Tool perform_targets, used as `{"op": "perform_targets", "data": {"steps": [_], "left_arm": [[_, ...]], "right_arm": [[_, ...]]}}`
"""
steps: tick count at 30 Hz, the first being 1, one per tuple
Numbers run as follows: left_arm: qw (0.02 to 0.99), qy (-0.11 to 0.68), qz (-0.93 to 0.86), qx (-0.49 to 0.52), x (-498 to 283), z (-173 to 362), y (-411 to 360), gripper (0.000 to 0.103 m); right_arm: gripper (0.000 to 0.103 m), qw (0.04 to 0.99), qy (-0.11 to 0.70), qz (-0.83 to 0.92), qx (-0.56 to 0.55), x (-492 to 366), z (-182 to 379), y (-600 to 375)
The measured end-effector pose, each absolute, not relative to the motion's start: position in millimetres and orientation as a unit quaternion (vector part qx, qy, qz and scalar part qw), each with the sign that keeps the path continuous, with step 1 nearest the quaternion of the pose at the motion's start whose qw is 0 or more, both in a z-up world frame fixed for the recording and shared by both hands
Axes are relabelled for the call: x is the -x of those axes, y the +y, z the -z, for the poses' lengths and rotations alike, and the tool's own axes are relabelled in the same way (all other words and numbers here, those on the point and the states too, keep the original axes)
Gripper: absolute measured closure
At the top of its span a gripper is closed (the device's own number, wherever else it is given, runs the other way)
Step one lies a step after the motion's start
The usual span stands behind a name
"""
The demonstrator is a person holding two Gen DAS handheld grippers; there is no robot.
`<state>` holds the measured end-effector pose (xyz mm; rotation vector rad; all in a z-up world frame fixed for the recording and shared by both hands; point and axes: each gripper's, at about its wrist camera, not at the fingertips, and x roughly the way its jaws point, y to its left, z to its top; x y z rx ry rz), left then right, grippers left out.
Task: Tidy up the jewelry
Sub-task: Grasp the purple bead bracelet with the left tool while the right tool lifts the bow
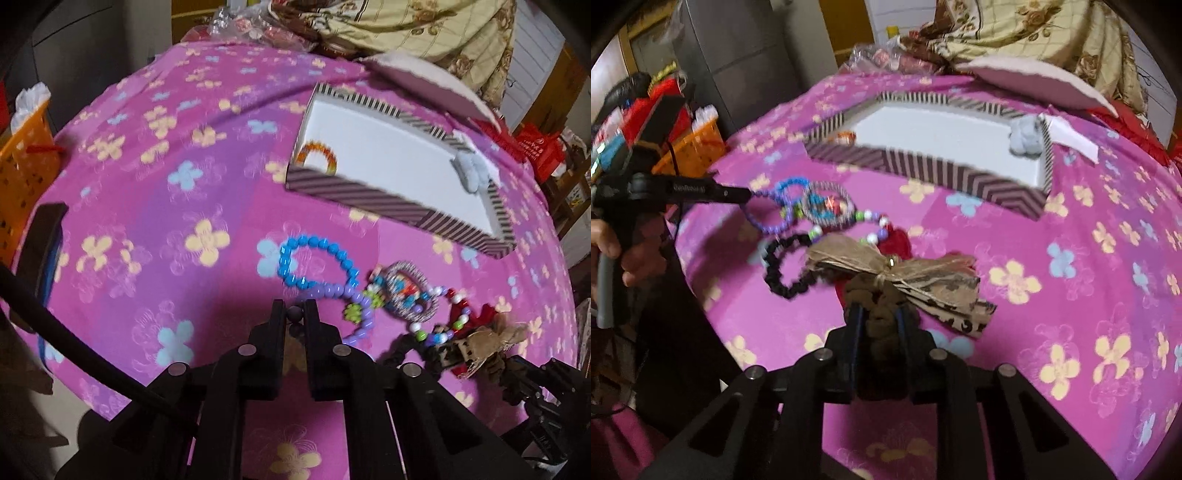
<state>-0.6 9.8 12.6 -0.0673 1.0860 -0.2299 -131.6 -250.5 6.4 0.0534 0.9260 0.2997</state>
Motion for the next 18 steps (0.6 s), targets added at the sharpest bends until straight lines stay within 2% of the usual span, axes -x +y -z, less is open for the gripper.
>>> {"op": "perform_targets", "data": {"steps": [7,18], "left_arm": [[0.859,0.498,0.116,0.034,-4.3,-41.1,11.3,0.09],[0.87,0.478,0.119,0.024,-9.9,-68.3,4.2,0.09]], "right_arm": [[0.086,0.9,0.41,-0.145,-0.036,128.4,-41.7,-261.3],[0.086,0.912,0.387,-0.133,-0.043,116.2,-68.2,-275.6]]}}
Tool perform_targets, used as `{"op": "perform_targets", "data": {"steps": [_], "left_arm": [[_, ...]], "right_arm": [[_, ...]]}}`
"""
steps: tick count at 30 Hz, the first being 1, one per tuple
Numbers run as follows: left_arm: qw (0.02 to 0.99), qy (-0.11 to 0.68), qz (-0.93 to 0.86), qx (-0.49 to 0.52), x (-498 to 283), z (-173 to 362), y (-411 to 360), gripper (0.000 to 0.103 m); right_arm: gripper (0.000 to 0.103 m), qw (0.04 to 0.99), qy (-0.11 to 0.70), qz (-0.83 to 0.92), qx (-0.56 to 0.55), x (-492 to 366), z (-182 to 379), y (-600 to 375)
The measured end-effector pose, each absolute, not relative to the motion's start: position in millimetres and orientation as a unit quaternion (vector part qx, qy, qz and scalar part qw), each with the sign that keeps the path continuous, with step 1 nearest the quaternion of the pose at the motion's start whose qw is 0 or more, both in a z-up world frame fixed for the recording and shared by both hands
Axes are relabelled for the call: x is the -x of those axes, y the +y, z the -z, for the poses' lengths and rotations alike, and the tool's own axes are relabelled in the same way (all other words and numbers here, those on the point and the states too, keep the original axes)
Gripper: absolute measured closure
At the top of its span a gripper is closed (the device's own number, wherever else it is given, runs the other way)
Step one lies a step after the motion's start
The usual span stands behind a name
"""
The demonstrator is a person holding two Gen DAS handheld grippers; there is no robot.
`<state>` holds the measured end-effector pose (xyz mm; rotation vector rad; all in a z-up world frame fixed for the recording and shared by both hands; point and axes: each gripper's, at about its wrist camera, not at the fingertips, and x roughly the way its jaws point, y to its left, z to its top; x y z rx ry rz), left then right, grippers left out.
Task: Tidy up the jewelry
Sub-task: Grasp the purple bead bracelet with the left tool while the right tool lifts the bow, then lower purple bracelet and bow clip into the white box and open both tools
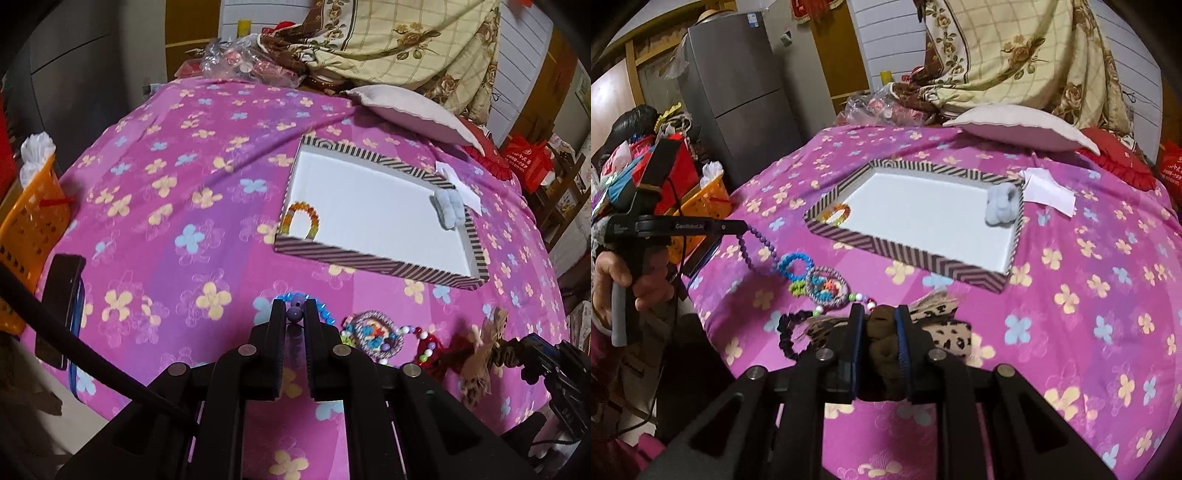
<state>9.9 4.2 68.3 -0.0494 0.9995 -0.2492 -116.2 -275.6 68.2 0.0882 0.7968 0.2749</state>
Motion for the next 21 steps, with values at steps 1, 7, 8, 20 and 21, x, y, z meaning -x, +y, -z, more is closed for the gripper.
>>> {"op": "perform_targets", "data": {"steps": [1,7,8,20,21], "left_arm": [[0.871,0.476,0.121,0.022,-10.8,-71.3,1.9,0.09],[0.879,0.462,0.121,0.007,-23.3,-89.8,-12.5,0.09],[0.879,0.461,0.121,0.005,-26.7,-91.9,-14.2,0.09],[0.88,0.46,0.113,-0.015,-76.0,-101.1,-46.4,0.09],[0.88,0.462,0.112,-0.017,-83.4,-99.3,-50.8,0.09]], "right_arm": [[0.086,0.913,0.385,-0.132,-0.042,114.7,-70.2,-276.8],[0.086,0.919,0.373,-0.117,-0.039,93.7,-87.5,-287.2],[0.086,0.92,0.372,-0.115,-0.038,90.2,-89.7,-288.3],[0.086,0.927,0.364,-0.074,-0.043,17.2,-104.3,-315.3],[0.086,0.927,0.366,-0.07,-0.044,8.2,-102.7,-318.0]]}}
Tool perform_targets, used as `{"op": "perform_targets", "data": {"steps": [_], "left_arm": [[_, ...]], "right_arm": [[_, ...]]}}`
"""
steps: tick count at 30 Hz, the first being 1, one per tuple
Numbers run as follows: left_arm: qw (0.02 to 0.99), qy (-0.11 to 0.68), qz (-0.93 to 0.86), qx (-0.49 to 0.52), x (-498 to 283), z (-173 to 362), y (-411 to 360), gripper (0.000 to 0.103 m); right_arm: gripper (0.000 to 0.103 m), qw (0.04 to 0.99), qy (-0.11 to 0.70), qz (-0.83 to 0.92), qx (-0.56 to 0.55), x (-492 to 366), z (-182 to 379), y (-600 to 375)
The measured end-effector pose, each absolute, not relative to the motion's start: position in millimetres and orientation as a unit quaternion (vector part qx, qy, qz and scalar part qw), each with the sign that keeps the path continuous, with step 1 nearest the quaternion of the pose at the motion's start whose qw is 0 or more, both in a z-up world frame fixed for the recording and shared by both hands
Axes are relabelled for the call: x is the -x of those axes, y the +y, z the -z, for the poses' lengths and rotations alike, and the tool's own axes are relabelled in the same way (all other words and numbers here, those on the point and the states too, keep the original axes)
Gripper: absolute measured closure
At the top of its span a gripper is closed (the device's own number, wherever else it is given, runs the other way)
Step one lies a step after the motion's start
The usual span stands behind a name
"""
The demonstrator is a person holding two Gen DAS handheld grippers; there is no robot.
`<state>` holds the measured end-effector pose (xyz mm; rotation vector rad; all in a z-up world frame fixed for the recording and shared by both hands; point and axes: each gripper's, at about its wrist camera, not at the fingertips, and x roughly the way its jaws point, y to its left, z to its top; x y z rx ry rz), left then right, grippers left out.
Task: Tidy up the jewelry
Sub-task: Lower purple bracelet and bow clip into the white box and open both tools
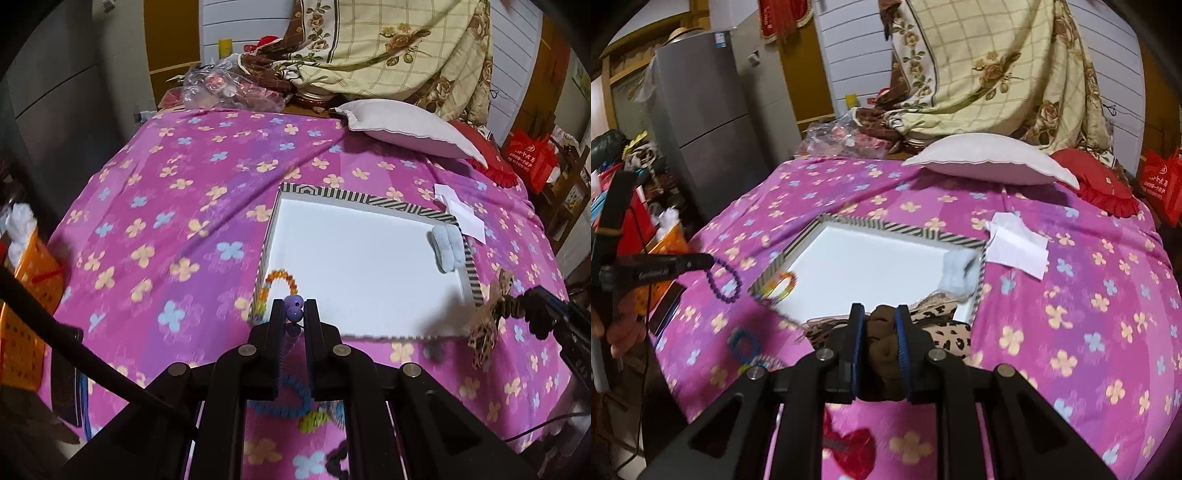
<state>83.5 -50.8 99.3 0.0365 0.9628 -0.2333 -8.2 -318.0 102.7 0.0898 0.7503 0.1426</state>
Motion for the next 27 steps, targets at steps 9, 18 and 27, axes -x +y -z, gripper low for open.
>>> {"op": "perform_targets", "data": {"steps": [9,18,27], "left_arm": [[0.866,0.488,0.103,-0.019,-146.3,-70.4,-81.0,0.09],[0.864,0.493,0.101,-0.02,-203.7,-44.2,-102.6,0.09],[0.837,0.542,0.07,0.008,-216.5,5.3,-66.2,0.09]], "right_arm": [[0.086,0.918,0.388,-0.048,-0.06,-62.1,-68.5,-337.0],[0.086,0.904,0.422,-0.046,-0.048,-66.8,-20.0,-336.2],[0.083,0.879,0.475,-0.04,-0.035,-55.0,21.2,-339.4]]}}
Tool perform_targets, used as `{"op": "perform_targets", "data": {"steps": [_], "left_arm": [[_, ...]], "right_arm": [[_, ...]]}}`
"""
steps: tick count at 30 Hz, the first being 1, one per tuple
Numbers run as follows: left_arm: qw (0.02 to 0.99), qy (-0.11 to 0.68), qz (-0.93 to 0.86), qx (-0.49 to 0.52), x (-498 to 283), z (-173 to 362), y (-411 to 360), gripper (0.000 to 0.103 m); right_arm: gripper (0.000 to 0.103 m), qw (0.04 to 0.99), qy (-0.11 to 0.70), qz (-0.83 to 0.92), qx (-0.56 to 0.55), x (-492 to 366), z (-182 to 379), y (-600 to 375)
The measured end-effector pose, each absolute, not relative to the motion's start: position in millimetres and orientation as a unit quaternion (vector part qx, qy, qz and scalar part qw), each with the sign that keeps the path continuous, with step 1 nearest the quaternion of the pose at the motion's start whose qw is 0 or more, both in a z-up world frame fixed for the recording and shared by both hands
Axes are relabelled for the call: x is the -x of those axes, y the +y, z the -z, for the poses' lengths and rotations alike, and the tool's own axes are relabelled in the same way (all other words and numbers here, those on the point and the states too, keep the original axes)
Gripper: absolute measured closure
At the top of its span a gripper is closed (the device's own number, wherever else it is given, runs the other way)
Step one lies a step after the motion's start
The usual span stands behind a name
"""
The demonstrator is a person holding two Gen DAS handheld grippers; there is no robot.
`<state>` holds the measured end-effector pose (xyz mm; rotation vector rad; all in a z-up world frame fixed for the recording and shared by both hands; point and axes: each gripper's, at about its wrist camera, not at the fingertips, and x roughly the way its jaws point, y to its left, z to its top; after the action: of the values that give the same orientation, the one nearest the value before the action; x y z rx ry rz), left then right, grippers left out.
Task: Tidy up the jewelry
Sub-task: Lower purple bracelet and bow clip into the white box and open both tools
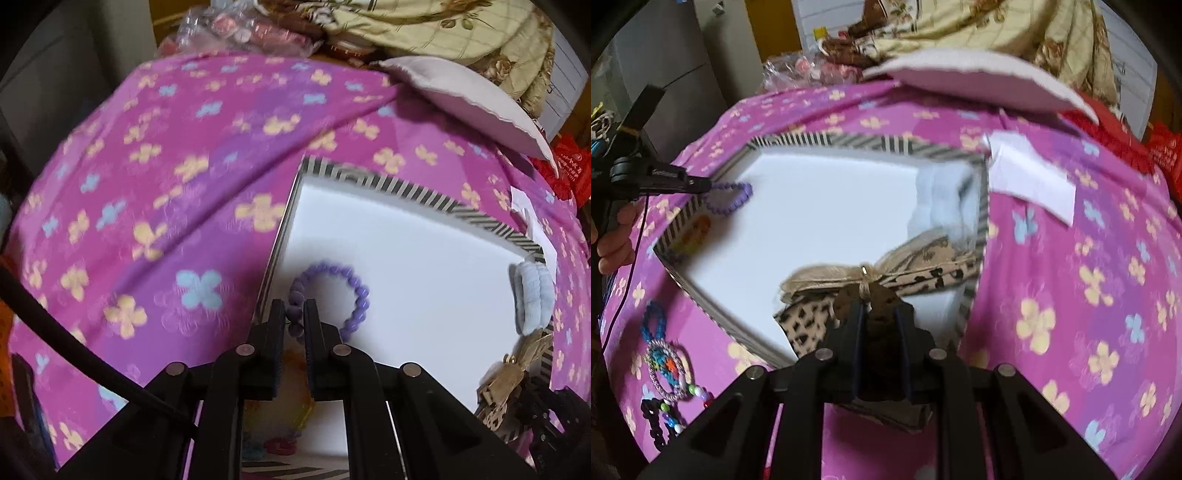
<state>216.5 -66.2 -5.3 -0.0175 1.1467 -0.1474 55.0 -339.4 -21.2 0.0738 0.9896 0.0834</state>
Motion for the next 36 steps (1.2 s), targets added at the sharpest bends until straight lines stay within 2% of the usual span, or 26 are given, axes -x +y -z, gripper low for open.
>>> {"op": "perform_targets", "data": {"steps": [5,7,25,30,34,36], "left_arm": [[0.83,0.551,0.087,0.015,-208.4,15.2,-59.7,0.088],[0.826,0.557,0.093,0.008,-200.6,17.7,-61.2,0.084],[0.814,0.569,0.119,-0.01,-121.4,22.6,-37.5,0.084],[0.831,0.545,0.116,-0.008,-110.7,4.1,-34.2,0.083],[0.847,0.514,0.132,0.012,-98.5,-24.9,-28.7,0.067],[0.851,0.506,0.138,0.018,-89.7,-35.1,-25.3,0.065]], "right_arm": [[0.076,0.877,0.477,-0.044,-0.023,-45.0,20.2,-334.7],[0.076,0.876,0.48,-0.049,-0.014,-40.1,20.3,-331.1],[0.076,0.864,0.495,-0.084,-0.016,7.0,18.0,-326.0],[0.061,0.881,0.466,-0.077,-0.03,16.4,-1.1,-325.4],[0.052,0.902,0.423,-0.077,-0.046,33.0,-31.5,-321.3],[0.047,0.907,0.412,-0.078,-0.045,41.7,-41.9,-316.8]]}}
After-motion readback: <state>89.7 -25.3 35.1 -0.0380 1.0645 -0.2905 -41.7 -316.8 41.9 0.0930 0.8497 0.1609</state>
